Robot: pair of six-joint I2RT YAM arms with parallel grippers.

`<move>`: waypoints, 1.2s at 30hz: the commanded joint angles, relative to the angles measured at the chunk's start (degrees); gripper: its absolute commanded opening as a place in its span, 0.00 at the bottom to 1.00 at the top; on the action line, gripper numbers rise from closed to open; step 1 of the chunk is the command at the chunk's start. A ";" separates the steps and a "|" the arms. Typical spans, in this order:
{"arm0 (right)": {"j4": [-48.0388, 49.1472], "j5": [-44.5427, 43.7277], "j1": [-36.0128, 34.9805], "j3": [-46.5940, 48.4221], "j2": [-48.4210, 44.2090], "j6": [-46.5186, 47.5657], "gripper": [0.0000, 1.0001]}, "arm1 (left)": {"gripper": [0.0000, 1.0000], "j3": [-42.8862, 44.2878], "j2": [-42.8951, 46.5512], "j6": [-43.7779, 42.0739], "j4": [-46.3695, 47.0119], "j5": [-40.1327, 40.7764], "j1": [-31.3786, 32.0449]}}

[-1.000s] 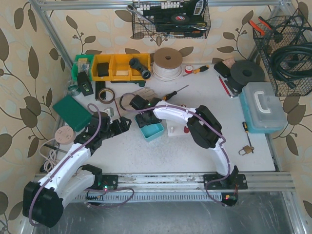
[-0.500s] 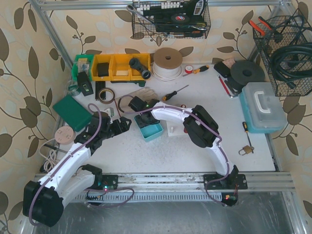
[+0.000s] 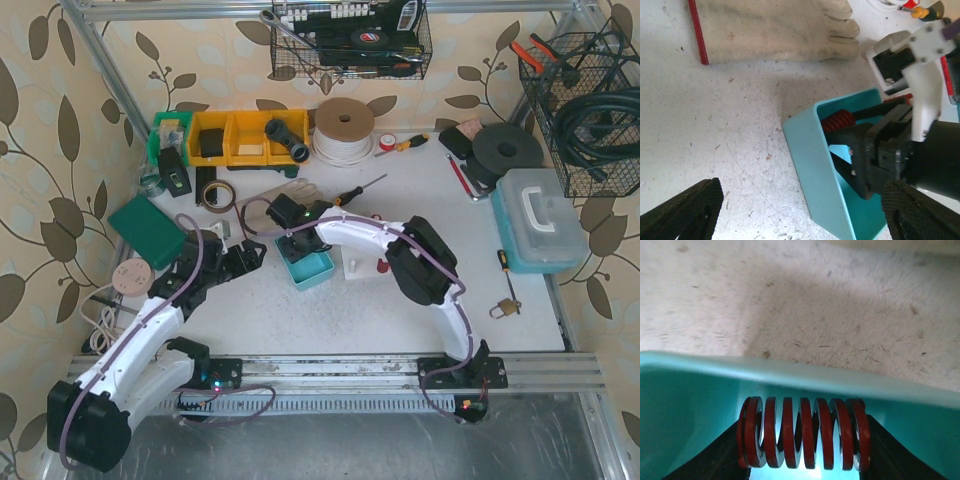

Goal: Install the large spring

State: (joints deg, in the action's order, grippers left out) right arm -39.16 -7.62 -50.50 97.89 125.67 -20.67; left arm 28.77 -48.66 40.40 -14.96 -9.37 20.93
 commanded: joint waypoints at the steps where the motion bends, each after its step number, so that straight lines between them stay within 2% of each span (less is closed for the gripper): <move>1: -0.38 2.59 -0.21 -0.42 -8.49 7.08 0.17 | 0.89 2.27 3.62 -1.55 -2.02 -1.92 -0.63; 6: 1.50 6.49 -0.22 -3.00 -14.60 11.16 0.16 | 0.89 6.85 4.51 -2.30 -5.47 -3.66 -0.71; 9: 4.96 10.85 -0.38 -7.63 -20.96 14.38 0.05 | 0.88 10.85 4.70 -2.35 -6.57 -6.55 -0.80; 11: 11.70 12.49 -0.47 -14.47 -27.78 16.25 0.05 | 0.88 14.51 3.96 -2.24 -6.96 -9.70 -0.80; 14: 27.16 13.84 -0.57 -27.63 -39.32 24.20 0.06 | 0.88 20.05 1.65 -1.56 -5.90 -16.01 -0.89; 17: 33.81 11.94 -0.48 -36.20 -47.95 29.99 0.00 | 0.88 23.79 -2.22 1.35 -1.60 -26.31 -0.89; 21: 32.48 10.39 -0.52 -39.43 -54.05 36.06 0.00 | 0.87 24.13 -8.01 10.66 9.27 -40.13 -0.89; 24: 33.82 10.18 -0.31 -42.52 -58.09 37.74 0.00 | 0.87 21.90 -10.76 17.95 18.27 -46.27 -0.89; 30: 36.87 14.22 0.90 -48.15 -65.11 39.32 0.00 | 0.90 18.59 -11.58 30.90 35.40 -50.54 1.81; 36: 38.46 19.50 5.35 -49.98 -69.68 36.38 0.00 | 0.90 18.19 -12.86 32.08 37.01 -48.77 8.87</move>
State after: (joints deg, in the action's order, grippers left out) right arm -4.86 7.01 -47.11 47.77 58.57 16.45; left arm 47.05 -61.10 69.01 15.14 -56.10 26.30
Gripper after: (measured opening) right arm 0.493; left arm 0.902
